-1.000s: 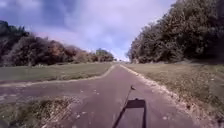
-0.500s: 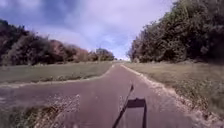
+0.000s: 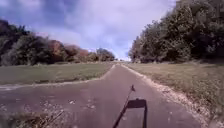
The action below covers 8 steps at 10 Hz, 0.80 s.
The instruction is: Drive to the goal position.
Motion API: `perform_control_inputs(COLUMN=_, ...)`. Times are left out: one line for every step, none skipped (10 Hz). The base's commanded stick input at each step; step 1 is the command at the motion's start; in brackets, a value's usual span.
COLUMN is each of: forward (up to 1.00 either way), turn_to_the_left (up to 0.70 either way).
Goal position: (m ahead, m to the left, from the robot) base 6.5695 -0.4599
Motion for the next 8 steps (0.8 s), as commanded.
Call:
perform_control_inputs(forward=0.70, turn_to_the_left=-0.06)
perform_control_inputs(forward=0.70, turn_to_the_left=-0.07)
perform_control_inputs(forward=0.70, turn_to_the_left=-0.14)
perform_control_inputs(forward=0.70, turn_to_the_left=-0.14)
perform_control_inputs(forward=0.70, turn_to_the_left=-0.14)
perform_control_inputs(forward=0.70, turn_to_the_left=-0.14)
perform_control_inputs(forward=0.70, turn_to_the_left=-0.13)
perform_control_inputs(forward=0.70, turn_to_the_left=-0.11)
